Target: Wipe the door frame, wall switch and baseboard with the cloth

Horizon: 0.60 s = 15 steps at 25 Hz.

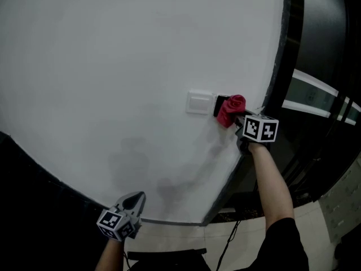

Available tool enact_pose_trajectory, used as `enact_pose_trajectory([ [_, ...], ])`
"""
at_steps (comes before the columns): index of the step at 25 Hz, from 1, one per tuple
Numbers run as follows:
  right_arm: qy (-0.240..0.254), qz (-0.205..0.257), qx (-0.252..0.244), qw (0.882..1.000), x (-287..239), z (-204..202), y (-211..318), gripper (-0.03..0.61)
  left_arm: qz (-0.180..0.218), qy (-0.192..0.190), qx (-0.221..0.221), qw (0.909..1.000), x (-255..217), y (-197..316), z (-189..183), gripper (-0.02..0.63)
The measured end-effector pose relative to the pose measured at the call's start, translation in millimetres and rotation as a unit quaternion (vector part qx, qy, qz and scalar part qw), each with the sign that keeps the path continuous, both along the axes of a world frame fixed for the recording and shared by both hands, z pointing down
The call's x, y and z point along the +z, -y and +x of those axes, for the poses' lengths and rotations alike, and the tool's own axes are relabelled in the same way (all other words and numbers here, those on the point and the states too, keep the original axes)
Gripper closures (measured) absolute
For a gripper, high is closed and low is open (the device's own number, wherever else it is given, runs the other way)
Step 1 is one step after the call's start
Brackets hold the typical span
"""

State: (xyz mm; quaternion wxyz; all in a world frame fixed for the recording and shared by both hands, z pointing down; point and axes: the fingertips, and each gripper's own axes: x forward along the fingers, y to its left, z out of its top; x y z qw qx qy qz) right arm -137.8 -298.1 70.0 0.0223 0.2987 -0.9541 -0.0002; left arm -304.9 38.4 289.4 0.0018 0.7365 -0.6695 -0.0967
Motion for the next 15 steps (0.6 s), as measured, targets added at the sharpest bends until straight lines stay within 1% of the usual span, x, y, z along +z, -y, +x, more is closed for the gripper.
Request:
enact_pose_trajectory([
  [5,0.003,-0.001,0.006,1.0,3.0,7.9,4.5,0.523,0.02,-0.009,0.03,0.9993,-21.3,16.5,19.2,0.621],
  [8,0.006,-0.004,0.012,1.0,6.9,10.8,8.5,0.523,0.017,-0.013,0.041,0.9989,-22.0,20.8,26.3,0.621],
  [12,-0.002,-0.004,0.026,1.0,13.0,17.2,15.8,0.523,0.004,-0.011,0.036,0.9993,-14.4,22.0,26.4,0.621],
  [15,-0.009,-0.005,0.053,0.999,17.4,29.4,23.1,0.523,0.0,-0.008,0.032,0.9995,-9.8,21.0,22.5,0.621],
])
